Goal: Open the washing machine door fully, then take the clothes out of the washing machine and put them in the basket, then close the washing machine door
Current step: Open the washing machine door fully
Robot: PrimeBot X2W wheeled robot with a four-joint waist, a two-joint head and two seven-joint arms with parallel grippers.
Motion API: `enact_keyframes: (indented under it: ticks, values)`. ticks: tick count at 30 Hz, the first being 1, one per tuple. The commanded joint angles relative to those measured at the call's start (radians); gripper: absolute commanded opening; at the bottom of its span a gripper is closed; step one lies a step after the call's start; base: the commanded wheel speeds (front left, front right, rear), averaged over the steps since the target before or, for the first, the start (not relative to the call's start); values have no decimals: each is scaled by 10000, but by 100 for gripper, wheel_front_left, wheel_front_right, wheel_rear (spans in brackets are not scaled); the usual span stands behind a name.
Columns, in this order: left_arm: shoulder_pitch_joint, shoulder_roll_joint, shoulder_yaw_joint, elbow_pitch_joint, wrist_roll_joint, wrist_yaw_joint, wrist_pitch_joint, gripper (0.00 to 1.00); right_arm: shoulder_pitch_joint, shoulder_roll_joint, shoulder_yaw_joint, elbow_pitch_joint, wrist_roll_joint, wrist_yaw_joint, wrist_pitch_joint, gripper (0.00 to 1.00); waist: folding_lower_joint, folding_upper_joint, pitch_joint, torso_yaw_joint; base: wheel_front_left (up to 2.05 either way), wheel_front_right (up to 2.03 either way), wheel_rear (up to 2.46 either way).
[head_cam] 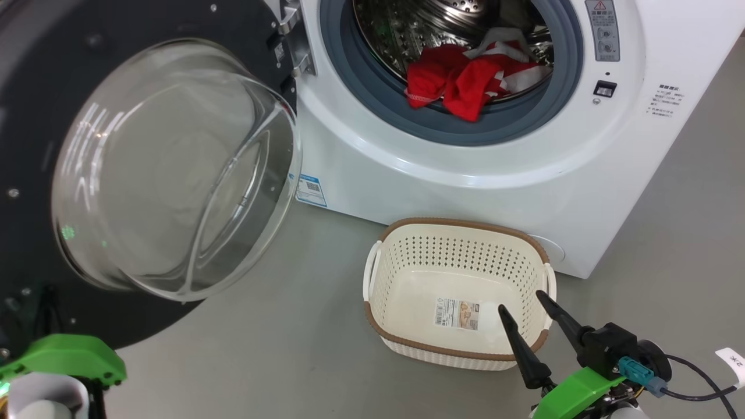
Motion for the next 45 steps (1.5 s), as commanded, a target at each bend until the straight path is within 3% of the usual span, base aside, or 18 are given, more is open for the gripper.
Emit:
enact_keyframes:
  ticks: [1, 16, 23, 35, 37, 38, 40, 45]
  values:
    - [-621, 723, 587, 61, -51, -11, -172, 0, -381, -72, 259, -193, 120, 48, -65, 100, 0, -1, 68, -18, 0, 0, 0]
    - [-1949, 1274, 1320, 2049, -306, -548, -459, 0, -442, -405, 583, -160, 134, 48, -65, 100, 0, -1, 358, -295, 0, 0, 0]
    - [-2090, 1499, 1577, 2280, 40, -670, -472, 0, -478, -403, 586, -144, 183, 48, -65, 100, 0, -1, 293, -459, 0, 0, 0]
    - [-1978, 1141, 1736, 2015, 608, -637, -474, 0, -520, -233, 537, -56, 264, 48, -65, 100, 0, -1, 68, -463, 0, 0, 0]
    - [-1827, 1026, 1736, 1792, 666, -684, -474, 36, -526, -181, 523, -46, 301, 48, -65, 100, 0, -1, -33, -478, 0, 0, 0]
    - [-1752, 948, 1781, 1685, 622, -720, -474, 47, -522, -148, 515, -44, 330, 48, -65, 100, 0, -1, -86, -485, 0, 0, 0]
    - [-1590, 847, 1834, 1318, 678, -693, -474, 100, -494, -80, 469, -25, 389, 48, -65, 100, 0, -1, -217, -495, 0, 0, 0]
    - [-1140, 545, 1738, 296, 807, -625, -474, 100, -414, 80, 312, -43, 504, 48, -65, 100, 0, -1, -509, -622, 0, 0, 0]
